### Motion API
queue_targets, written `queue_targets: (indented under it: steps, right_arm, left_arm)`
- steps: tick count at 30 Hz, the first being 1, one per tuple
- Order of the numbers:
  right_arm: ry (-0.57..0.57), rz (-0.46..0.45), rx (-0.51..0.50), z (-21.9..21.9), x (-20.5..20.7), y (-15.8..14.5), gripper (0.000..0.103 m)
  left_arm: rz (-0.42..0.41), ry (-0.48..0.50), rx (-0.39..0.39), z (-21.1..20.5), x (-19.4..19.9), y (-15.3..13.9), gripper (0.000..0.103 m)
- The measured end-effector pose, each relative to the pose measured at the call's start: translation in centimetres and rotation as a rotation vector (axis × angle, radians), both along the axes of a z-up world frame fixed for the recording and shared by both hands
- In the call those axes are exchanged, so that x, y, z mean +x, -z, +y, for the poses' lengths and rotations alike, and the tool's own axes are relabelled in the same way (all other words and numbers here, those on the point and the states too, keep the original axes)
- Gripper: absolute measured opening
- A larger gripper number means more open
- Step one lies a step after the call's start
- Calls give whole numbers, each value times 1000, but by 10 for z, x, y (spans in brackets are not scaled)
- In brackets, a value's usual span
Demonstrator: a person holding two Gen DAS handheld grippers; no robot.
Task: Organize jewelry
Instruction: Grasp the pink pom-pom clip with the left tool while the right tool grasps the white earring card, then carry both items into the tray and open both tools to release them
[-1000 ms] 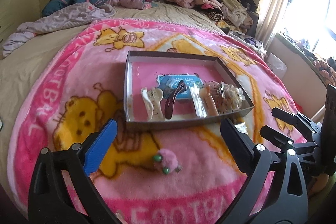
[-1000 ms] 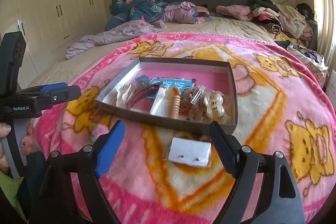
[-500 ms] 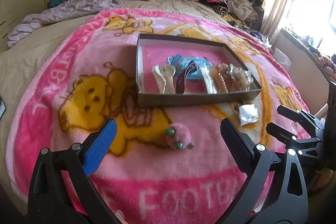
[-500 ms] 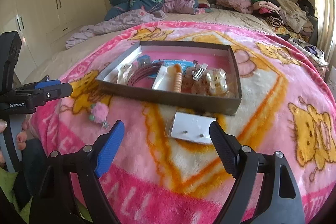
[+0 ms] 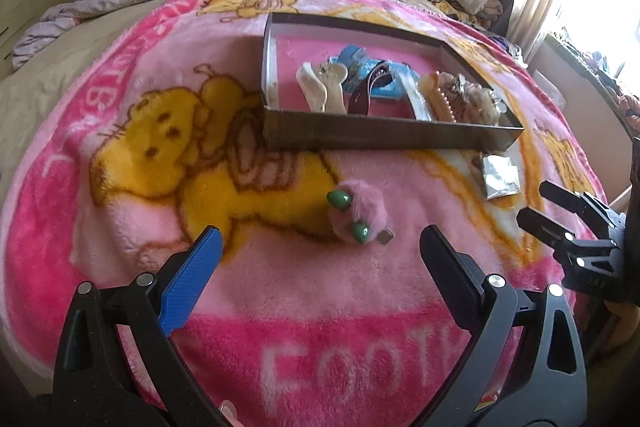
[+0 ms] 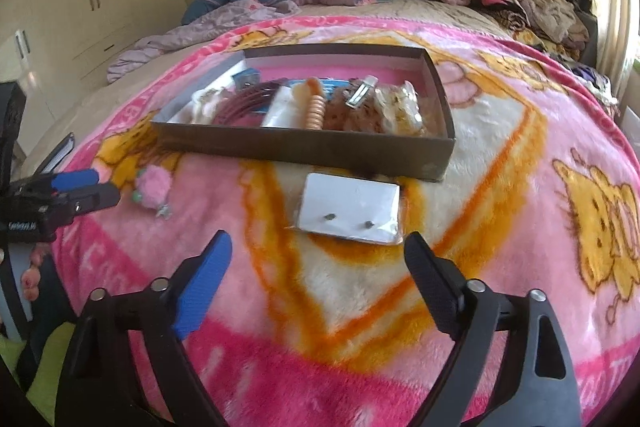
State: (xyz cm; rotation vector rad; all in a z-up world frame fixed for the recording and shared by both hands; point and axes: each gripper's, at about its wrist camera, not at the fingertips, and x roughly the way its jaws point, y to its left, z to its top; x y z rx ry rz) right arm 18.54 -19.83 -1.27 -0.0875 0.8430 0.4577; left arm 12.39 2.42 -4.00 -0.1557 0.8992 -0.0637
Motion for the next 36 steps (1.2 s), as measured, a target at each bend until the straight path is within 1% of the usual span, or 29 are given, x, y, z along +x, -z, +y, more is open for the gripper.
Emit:
queue_targets:
  steps: [8,10,11,13,14,15,16,17,18,19,21,26,32,36]
  right_arm:
    - [33,37,-22,7,29,22,87]
    - [38,38,-19,9,35,25,87]
    - [40,36,-23,10,37,25,87]
    - [40,33,-26,13,41,27,87]
    - [42,34,-29,13,43,28,86]
    - [41,35,-27,14,44,28,83]
    - [40,36,-27,15,44,29,80]
    - [39,34,-32,16,45,30,74]
    - [35,34,-36,17,45,30,73]
    - [27,31,-41,19,44,30,68]
    - [16,25,-45,20,43,29,66]
    - [-21,34,-28,24,34,25,66]
    - [-87,20,-22,36,20,10,66]
    - [-109,1,-14,43,15,-1,66]
  left_arm:
    - [40,6,-2,-7,20,20,90]
    - [46,20,-14,-10,24,22,79]
    - [49,22,-11,-12,26,23,77]
    - [50,33,-9,-16,28,24,67]
    - [51,37,-5,-19,29,24,64]
    - [49,41,-3,-20,30,24,58]
    - [45,46,1,-22,31,24,48]
    - [44,49,1,-23,31,23,41]
    - [44,53,-5,-22,33,24,29]
    - [44,62,-26,-22,33,24,24]
    - [43,68,-29,-23,32,23,23]
    - [28,79,-37,-22,24,17,23]
    - [-8,81,-43,-18,19,-1,23]
    - [-29,80,-45,-13,21,-12,23]
